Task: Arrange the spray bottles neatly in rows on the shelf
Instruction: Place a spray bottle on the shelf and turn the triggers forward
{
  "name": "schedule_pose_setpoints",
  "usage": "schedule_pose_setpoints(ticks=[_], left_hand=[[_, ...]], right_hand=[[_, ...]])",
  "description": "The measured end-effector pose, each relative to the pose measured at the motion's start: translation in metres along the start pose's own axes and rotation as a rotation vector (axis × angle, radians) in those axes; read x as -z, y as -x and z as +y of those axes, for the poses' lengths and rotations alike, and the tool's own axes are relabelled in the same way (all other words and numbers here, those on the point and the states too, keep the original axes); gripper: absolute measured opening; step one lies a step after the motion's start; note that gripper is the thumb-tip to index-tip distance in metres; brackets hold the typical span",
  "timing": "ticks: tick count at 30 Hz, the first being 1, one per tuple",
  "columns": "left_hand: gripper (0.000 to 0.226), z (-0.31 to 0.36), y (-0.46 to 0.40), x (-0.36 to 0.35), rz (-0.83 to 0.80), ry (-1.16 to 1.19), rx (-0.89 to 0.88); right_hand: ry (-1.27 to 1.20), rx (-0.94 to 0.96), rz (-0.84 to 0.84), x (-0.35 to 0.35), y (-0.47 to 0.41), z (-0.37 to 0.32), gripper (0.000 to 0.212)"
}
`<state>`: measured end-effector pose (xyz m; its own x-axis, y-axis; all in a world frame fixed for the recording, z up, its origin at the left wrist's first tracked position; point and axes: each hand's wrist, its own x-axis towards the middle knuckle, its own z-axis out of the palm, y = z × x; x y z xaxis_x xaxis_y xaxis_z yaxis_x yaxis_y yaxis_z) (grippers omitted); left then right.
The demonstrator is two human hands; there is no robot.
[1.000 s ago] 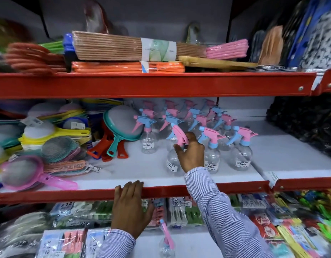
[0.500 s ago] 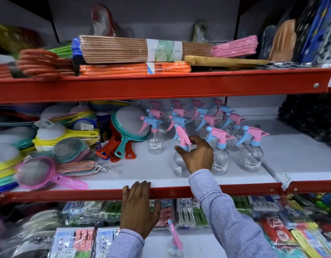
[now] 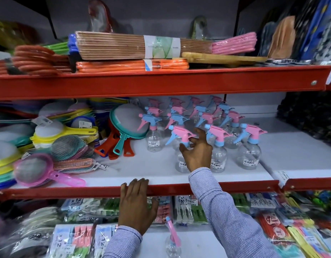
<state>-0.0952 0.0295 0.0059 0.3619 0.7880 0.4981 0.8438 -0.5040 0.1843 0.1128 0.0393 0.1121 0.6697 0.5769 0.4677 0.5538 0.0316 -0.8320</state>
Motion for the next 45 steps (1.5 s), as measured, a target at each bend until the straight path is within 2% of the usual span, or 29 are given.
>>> schedule_pose_setpoints(ticks=[6,9,11,13,15,17,19,21,22,26,29,33,38,42,45], left_hand=[[0.066,-0.003,0.002,0.001,-0.037,0.016,-0.012],[0.072,-0.012,0.005,0.009,-0.044,0.036,-0.077],[0.071,-0.025,0.005,0.019,-0.021,0.025,-0.041],[0.067,-0.042,0.005,0.025,-0.014,0.008,0.012],[0.062,-0.055,0.008,0.026,-0.01,-0.006,0.001],[0.057,-0.058,0.012,0.02,0.014,-0.015,-0.021],[0.055,-0.054,0.013,0.015,0.045,0.009,-0.002],[0.055,-0.051,0.012,0.015,0.066,0.02,0.014],[0.055,-0.052,0.013,0.016,0.067,0.022,0.009],[0.058,-0.06,0.015,0.022,0.027,0.013,-0.039],[0.058,-0.062,0.015,0.026,0.012,0.029,-0.046],[0.055,-0.061,0.015,0.025,0.032,0.09,-0.037],[0.055,-0.063,0.013,0.026,0.035,0.114,-0.044],[0.056,-0.065,0.013,0.025,0.039,0.138,-0.054],[0.058,-0.064,0.015,0.025,0.034,0.142,-0.05]], right_hand=[[-0.027,0.009,-0.023,0.019,0.013,-0.001,0.076],[-0.067,0.039,0.037,0.045,0.037,0.012,0.057],[-0.101,0.079,0.112,0.062,0.066,0.032,0.037],[-0.06,0.063,0.099,0.067,0.101,0.062,0.024],[0.032,-0.029,-0.087,0.055,0.135,0.095,0.022],[0.118,-0.196,-0.377,0.031,0.164,0.126,0.033],[0.23,-0.322,-0.591,0.004,0.186,0.149,0.05],[0.319,-0.374,-0.702,-0.019,0.2,0.16,0.058],[0.358,-0.383,-0.729,-0.029,0.202,0.163,0.055],[0.46,-0.376,-0.706,-0.043,0.198,0.154,0.026],[0.403,-0.348,-0.668,-0.031,0.19,0.124,0.016],[0.293,-0.22,-0.605,0.01,0.169,0.056,0.019],[0.227,-0.005,-0.422,0.059,0.128,-0.037,0.028],[0.104,0.075,-0.295,0.048,0.089,-0.076,0.029],[0.123,0.081,-0.253,0.018,0.063,-0.084,0.024]])
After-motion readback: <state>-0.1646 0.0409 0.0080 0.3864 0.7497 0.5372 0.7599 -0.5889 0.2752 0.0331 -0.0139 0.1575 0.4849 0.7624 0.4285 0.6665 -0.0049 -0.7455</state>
